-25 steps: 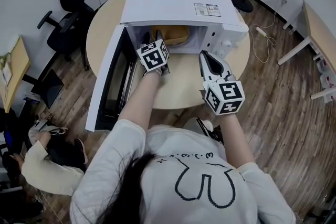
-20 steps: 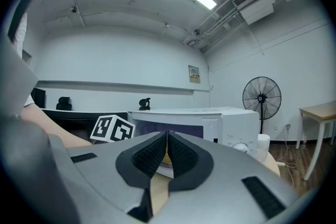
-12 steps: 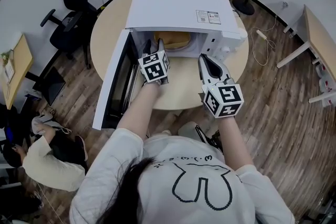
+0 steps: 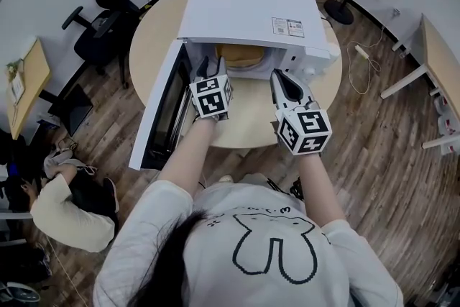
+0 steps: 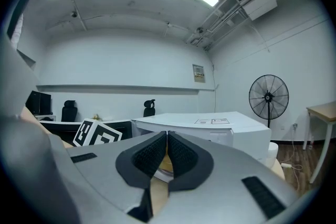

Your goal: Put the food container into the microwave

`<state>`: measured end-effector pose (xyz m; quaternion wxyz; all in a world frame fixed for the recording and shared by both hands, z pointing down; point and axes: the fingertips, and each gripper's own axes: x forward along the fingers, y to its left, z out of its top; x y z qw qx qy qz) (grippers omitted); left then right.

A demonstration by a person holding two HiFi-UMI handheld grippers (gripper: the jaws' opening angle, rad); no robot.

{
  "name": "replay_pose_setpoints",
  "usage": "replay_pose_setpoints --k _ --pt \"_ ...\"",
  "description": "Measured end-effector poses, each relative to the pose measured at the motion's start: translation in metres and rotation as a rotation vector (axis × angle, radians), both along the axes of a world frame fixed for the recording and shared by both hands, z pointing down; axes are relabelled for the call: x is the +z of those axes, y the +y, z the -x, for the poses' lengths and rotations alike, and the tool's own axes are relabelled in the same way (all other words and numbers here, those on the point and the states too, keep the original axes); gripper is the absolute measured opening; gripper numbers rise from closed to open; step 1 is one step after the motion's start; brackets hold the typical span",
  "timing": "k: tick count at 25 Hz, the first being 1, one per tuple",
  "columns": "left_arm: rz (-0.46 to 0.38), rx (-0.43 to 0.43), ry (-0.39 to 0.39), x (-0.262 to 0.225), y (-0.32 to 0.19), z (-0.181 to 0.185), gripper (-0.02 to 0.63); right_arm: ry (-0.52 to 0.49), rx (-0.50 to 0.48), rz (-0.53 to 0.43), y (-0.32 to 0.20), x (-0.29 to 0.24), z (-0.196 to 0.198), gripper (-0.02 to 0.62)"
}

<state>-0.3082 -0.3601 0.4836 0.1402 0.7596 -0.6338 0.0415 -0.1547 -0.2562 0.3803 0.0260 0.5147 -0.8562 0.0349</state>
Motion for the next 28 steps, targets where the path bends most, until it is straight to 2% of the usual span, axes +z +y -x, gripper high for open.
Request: replay_pose_setpoints --k 4,8,21,28 --pt "0.020 0.003 -0.046 -0.005 0.008 0.003 0.169 0.016 -0.007 0.001 -0.003 -0.005 -0.004 0.032" --pt "0.004 0.017 -0.078 -0.014 0.017 0.002 0.169 0.020 -0.010 -0.006 -0.007 -0.015 -0.010 0.032" --pt "-0.097 0.065 -0.131 -0.060 0.032 0.004 0.169 0.072 -0.063 -0.051 -0.018 -0.029 -0.019 0.032" --pt "-0.161 0.154 -0.185 -0.084 0.042 -0.001 0.169 0.115 -0.094 -0.088 -0.021 -0.037 -0.024 0.032"
